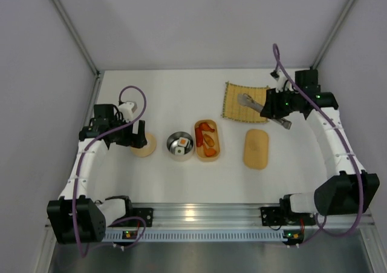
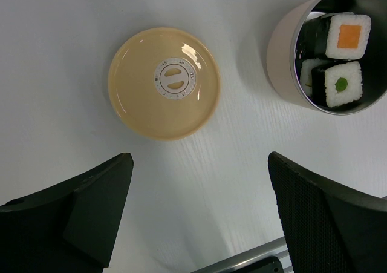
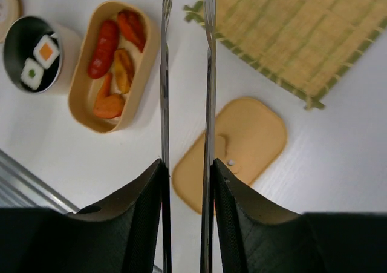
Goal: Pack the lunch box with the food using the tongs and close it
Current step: Place the clamp at the center of the board.
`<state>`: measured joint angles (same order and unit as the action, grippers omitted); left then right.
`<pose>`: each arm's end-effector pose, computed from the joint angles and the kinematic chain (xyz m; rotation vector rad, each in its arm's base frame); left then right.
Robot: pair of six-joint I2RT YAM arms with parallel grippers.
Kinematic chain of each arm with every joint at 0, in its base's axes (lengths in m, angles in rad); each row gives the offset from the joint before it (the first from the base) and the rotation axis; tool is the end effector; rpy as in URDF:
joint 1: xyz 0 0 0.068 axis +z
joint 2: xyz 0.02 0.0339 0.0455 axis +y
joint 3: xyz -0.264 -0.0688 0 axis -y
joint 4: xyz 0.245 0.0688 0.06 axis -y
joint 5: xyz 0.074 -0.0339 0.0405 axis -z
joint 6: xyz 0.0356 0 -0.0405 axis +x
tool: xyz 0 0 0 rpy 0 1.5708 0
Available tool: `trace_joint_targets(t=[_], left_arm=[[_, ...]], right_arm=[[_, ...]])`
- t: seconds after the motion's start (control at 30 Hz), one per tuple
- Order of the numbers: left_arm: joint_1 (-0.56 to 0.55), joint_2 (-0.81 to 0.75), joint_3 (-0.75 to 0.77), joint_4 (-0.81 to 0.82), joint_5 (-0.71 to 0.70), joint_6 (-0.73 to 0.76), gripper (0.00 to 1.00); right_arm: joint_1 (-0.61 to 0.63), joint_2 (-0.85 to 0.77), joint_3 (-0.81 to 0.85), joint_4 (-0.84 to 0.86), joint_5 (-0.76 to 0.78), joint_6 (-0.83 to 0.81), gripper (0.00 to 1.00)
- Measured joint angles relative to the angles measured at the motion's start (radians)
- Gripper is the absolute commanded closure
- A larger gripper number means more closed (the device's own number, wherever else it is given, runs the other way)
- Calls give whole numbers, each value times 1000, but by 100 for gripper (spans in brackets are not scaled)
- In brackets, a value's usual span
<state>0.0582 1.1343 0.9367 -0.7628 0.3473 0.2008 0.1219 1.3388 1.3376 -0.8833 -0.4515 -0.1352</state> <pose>0.2223 0.0008 0.2754 0.3128 2.4595 -0.3299 0.2677 0.0484 0.3481 -0.5033 2.3563 0.5458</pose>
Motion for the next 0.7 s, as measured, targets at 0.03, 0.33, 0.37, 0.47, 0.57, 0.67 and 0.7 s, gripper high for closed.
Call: trace_joint_targets(t=[0.03, 0.33, 0.37, 0.47, 0.57, 0.67, 0.7], left_arm=[[0, 0, 0, 0, 0, 0, 2], [0, 0, 10, 0, 1, 0, 2], [0, 0, 10, 0, 1, 0, 2], [0, 0, 10, 0, 1, 3, 2], [0, 3, 13, 0, 1, 3, 2], [0, 12, 20, 1, 3, 3, 2], [0, 17, 24, 0, 3, 3, 2]], right_arm=[[-48, 0, 5, 3, 1, -3, 65], [-396, 138, 55, 41, 51, -105, 65], [-420, 179, 67, 49, 64, -117, 65], [-465, 309, 107, 82, 103, -148, 63], [-478, 416, 131, 119, 138, -168, 62], [-478, 509, 164, 145, 159, -179, 61], [-478, 536, 178, 151, 164, -181, 60]])
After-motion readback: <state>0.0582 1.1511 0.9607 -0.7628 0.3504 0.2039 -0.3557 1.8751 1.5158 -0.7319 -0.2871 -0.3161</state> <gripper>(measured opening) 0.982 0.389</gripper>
